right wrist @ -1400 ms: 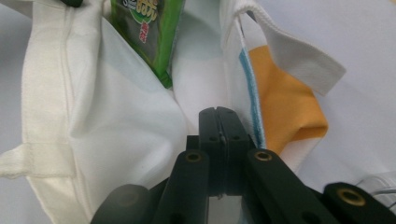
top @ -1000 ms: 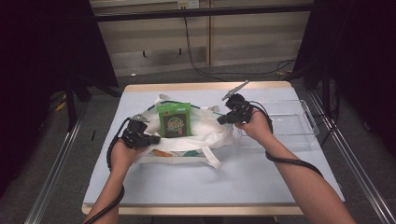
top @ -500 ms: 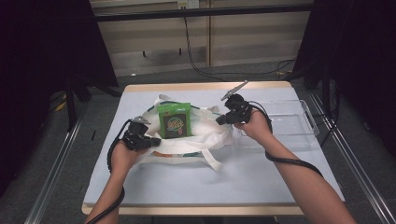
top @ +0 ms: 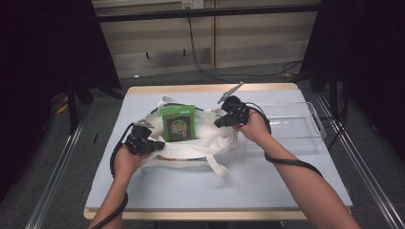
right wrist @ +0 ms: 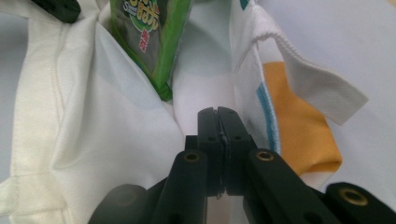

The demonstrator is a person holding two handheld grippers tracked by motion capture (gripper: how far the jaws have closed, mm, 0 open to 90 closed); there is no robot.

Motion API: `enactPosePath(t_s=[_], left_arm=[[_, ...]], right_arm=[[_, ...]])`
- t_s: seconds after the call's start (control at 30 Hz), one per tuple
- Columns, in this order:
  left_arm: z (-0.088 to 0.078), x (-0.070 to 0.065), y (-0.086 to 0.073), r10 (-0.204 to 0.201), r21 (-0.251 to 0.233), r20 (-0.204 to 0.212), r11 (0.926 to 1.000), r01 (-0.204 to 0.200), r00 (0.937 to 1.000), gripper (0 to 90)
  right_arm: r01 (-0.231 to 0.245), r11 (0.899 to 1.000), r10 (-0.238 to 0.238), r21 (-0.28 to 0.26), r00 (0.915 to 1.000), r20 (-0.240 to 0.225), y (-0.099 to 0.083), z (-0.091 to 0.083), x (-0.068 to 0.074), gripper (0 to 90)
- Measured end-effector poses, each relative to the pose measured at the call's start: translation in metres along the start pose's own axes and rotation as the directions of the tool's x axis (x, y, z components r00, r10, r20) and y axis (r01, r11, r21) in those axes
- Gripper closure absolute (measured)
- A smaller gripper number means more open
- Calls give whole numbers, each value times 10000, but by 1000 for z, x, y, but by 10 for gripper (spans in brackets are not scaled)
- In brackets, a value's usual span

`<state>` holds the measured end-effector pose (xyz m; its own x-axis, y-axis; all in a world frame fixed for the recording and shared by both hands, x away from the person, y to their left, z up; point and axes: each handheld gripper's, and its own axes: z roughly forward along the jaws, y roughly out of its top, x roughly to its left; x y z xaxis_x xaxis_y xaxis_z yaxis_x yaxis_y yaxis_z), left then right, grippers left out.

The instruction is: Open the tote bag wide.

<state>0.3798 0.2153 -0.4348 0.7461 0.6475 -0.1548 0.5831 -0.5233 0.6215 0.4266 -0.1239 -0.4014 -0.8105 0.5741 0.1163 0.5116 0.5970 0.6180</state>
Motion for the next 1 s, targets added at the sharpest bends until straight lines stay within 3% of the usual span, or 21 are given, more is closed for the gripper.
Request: enactPosePath(t_s=[0.53, 1.0], left_arm=[[1, -4, -8, -19, -295, 36, 9996, 20, 10000, 900], [4, -5, -14, -14, -359, 68, 9994, 17, 10000, 900]], right_arm=[[-1121, 9934, 1102, 241, 9915, 693, -4, 13, -22, 900], [-1347, 9886, 1278, 680, 9871, 963, -7, 26, -28, 900]])
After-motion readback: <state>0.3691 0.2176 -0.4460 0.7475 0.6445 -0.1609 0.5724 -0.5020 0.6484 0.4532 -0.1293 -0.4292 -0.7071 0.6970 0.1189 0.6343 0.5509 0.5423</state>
